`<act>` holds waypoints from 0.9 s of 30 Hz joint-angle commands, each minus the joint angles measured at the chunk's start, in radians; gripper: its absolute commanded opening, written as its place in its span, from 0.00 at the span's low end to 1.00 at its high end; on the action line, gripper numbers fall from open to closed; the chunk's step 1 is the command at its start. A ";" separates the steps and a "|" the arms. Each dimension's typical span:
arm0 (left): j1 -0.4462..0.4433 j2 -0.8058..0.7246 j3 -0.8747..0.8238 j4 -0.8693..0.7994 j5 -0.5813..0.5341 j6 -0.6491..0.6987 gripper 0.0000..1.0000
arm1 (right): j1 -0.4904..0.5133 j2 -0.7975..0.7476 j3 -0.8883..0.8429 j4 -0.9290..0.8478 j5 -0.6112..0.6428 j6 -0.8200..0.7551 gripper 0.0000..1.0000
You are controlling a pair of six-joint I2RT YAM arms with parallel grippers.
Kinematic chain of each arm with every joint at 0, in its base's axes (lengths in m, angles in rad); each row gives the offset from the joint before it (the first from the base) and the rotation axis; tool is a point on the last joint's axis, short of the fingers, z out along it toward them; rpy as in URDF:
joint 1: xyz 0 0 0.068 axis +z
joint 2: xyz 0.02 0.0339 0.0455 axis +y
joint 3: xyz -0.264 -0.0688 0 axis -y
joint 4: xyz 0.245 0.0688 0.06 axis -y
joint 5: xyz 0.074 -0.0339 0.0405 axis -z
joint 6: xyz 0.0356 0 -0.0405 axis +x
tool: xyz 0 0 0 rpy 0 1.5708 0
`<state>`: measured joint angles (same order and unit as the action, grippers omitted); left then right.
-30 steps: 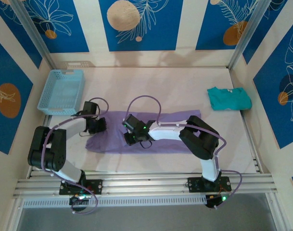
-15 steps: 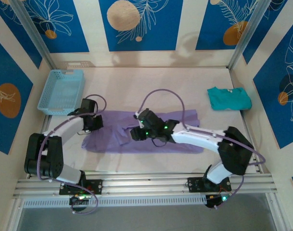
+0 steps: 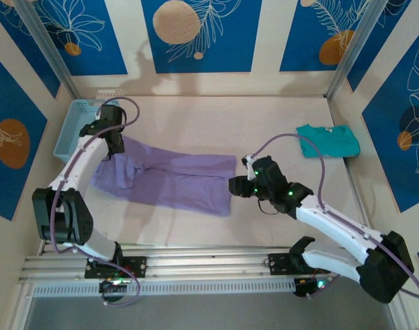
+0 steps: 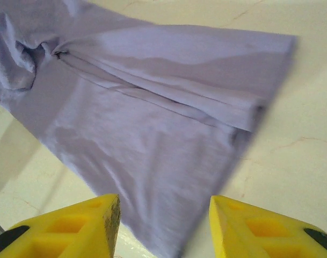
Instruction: Fold the inside-out t-shirt
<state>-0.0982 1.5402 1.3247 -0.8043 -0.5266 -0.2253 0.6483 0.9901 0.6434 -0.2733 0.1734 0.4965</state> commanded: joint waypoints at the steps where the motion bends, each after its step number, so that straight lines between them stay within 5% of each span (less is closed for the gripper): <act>1: -0.058 -0.004 0.035 -0.130 -0.038 0.004 0.00 | -0.045 -0.050 -0.034 -0.033 -0.061 -0.022 0.49; 7: -0.245 -0.005 0.082 -0.207 0.105 -0.133 0.00 | -0.099 -0.081 -0.041 -0.063 -0.092 -0.042 0.49; 13: -0.557 0.074 0.088 -0.016 0.362 -0.370 0.02 | -0.144 -0.106 -0.052 -0.087 -0.097 -0.057 0.49; 17: -0.670 0.265 0.225 0.131 0.557 -0.440 0.47 | -0.171 -0.119 -0.058 -0.096 -0.100 -0.056 0.49; 22: -0.676 0.302 0.336 0.053 0.550 -0.354 0.67 | -0.175 -0.103 -0.080 -0.041 -0.107 -0.013 0.51; 27: -0.621 0.044 0.032 0.092 0.502 -0.323 0.75 | -0.133 0.047 -0.058 0.137 -0.158 0.025 0.53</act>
<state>-0.7563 1.7367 1.4681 -0.6949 -0.0074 -0.5663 0.4854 0.9577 0.5709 -0.2569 0.0681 0.4915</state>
